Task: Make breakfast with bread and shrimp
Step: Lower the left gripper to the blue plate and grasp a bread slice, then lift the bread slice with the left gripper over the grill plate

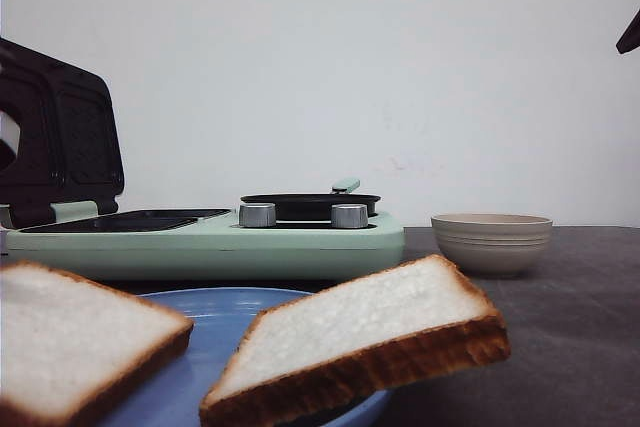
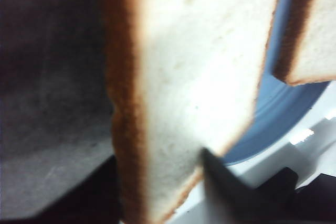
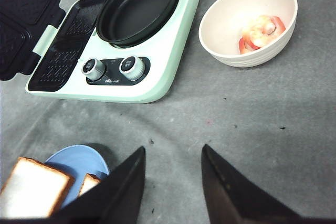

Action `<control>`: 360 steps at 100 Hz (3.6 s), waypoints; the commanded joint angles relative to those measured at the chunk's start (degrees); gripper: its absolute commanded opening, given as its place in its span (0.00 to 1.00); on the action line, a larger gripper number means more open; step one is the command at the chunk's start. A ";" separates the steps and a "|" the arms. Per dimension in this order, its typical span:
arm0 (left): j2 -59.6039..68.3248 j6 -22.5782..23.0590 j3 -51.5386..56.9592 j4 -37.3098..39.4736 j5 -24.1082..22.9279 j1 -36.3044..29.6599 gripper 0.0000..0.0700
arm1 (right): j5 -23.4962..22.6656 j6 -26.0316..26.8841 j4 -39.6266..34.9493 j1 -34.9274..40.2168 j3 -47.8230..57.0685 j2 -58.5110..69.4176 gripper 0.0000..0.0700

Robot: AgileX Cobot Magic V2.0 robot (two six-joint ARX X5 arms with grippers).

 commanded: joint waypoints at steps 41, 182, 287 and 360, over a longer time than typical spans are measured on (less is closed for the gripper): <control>-2.40 0.66 1.07 0.94 -0.61 -0.33 0.00 | -0.07 -0.70 0.50 0.17 0.92 0.15 0.29; -26.45 -6.73 3.72 23.43 -8.83 -1.64 0.00 | -0.11 -0.70 0.48 0.17 0.92 0.15 0.29; -2.29 21.00 20.37 43.91 -39.63 -2.51 0.00 | -0.02 -0.90 0.09 0.17 0.92 0.13 0.29; 26.51 44.24 37.44 57.24 -52.26 -2.16 0.00 | 0.02 -2.86 -3.32 0.17 0.92 0.11 0.29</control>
